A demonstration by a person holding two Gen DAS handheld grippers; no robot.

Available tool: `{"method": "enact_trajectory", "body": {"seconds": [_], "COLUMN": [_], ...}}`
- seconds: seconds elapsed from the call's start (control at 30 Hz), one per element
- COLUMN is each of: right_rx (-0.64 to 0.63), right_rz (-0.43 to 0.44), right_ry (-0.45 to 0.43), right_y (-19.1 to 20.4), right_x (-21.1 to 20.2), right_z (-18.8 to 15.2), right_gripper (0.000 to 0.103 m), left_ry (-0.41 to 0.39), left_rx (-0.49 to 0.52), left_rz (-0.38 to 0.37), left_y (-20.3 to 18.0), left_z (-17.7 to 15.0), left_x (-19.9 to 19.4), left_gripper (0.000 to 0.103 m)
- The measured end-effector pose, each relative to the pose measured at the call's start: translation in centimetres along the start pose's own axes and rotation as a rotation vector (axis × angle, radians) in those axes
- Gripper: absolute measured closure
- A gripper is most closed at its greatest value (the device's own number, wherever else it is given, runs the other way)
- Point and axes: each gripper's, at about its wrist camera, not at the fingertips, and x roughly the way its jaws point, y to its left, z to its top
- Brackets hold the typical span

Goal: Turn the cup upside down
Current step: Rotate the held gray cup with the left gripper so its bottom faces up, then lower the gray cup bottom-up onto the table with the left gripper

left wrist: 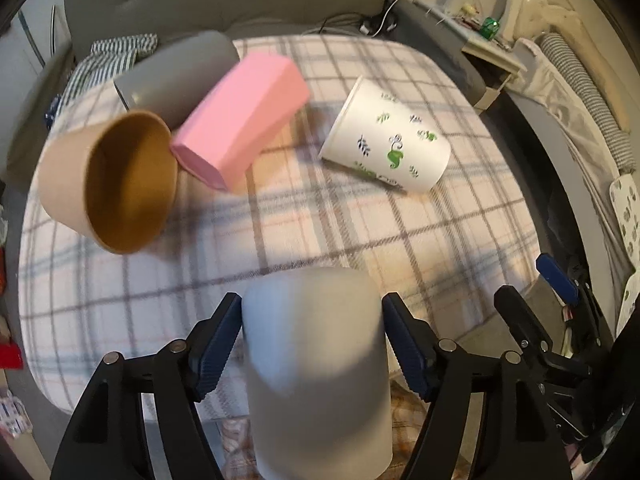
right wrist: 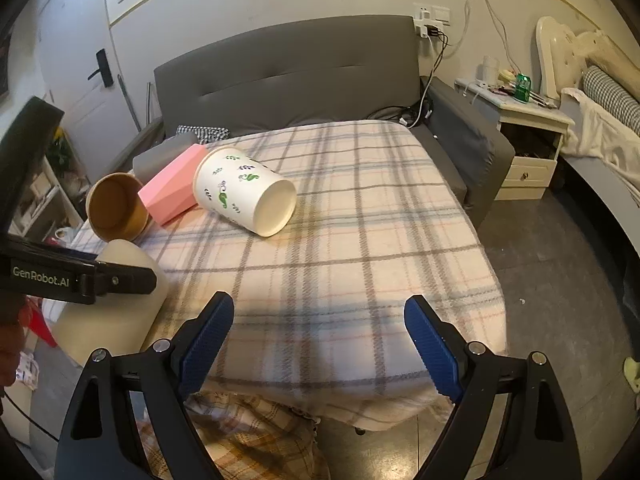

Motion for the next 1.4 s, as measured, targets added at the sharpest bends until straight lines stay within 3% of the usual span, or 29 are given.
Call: {"method": "enact_trajectory", "body": {"seconds": [0.13, 0.3, 0.5, 0.63, 0.87, 1.17, 1.4], "right_rx": [0.008, 0.011, 0.019, 0.018, 0.015, 0.003, -0.020], "right_rz": [0.008, 0.011, 0.014, 0.012, 0.014, 0.013, 0.002], "right_ry": [0.005, 0.003, 0.011, 0.010, 0.019, 0.025, -0.002], "right_y": [-0.3, -0.4, -0.6, -0.6, -0.4, -0.1, 0.3], "right_x": [0.2, 0.3, 0.9, 1.2, 2.0, 2.0, 0.3], "right_z": [-0.2, -0.3, -0.5, -0.7, -0.8, -0.8, 0.0], "right_gripper": [0.015, 0.015, 0.015, 0.015, 0.015, 0.015, 0.015], "left_ry": [0.088, 0.039, -0.095, -0.226, -0.447, -0.464, -0.450], "left_rx": [-0.019, -0.011, -0.031, -0.054, -0.040, 0.031, -0.014], "left_rz": [-0.012, 0.005, 0.008, 0.022, 0.094, 0.116, 0.092], "left_y": [0.0, -0.1, 0.2, 0.6, 0.4, -0.9, -0.7], "left_z": [0.1, 0.8, 3.1, 4.3, 3.2, 0.9, 0.8], "left_x": [1.2, 0.0, -2.3, -3.5, -2.8, -1.8, -3.1], "left_gripper": [0.031, 0.031, 0.031, 0.031, 0.031, 0.031, 0.023]}}
